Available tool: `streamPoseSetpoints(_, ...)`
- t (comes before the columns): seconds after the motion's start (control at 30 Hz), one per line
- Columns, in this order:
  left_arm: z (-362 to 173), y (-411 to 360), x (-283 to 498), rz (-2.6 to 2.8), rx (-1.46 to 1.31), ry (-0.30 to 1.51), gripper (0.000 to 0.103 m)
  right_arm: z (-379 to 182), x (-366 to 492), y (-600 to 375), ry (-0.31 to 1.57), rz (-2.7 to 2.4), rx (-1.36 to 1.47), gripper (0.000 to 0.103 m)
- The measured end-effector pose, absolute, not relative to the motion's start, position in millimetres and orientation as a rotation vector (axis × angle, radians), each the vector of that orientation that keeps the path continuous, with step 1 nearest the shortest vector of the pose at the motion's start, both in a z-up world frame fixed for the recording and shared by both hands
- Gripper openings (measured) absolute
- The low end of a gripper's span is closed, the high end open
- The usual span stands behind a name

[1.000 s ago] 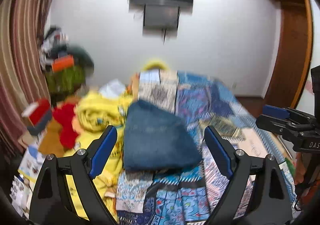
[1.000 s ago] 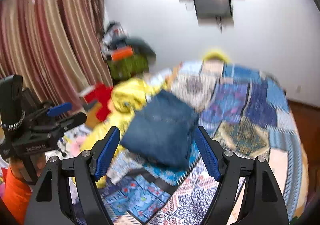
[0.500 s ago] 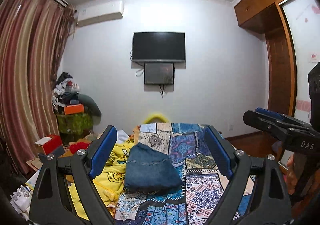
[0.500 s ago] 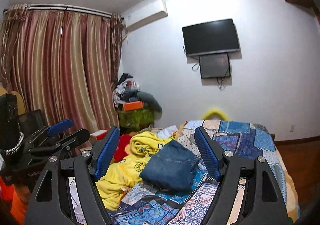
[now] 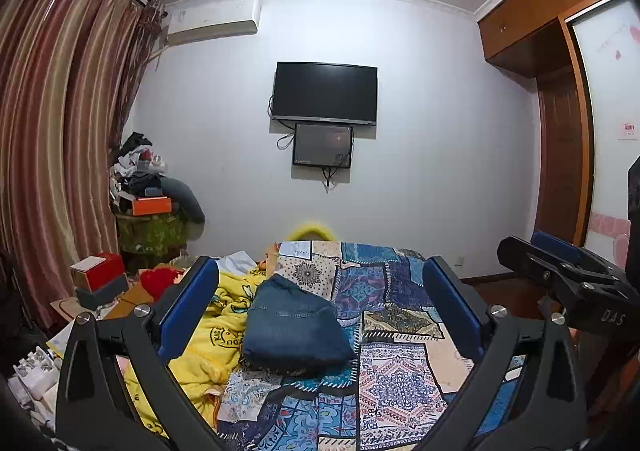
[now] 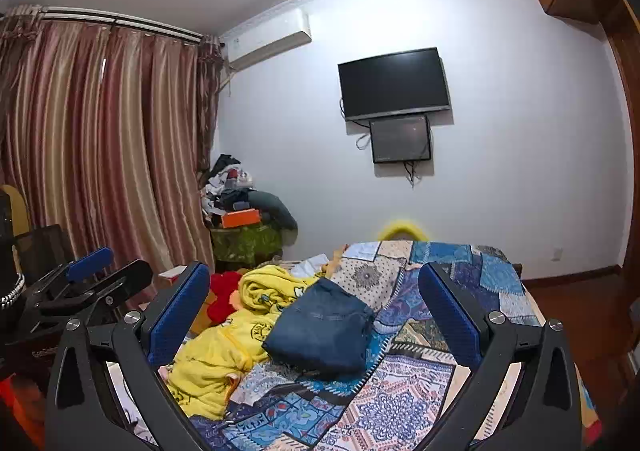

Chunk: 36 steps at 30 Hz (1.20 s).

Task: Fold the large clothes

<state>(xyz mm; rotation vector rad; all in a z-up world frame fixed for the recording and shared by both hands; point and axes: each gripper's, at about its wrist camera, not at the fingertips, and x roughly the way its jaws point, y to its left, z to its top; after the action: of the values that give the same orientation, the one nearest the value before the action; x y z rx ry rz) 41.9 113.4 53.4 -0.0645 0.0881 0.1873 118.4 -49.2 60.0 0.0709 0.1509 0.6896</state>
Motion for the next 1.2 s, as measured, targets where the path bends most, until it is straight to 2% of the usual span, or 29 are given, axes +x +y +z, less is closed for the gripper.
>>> streamPoseSetpoints(1.2, 46.3, 118.9, 50.7, 0.179, -0.066, 0.117, 0.102, 57.4, 110.6, -59.9, 0.166, 0.677, 0.076, 0.103)
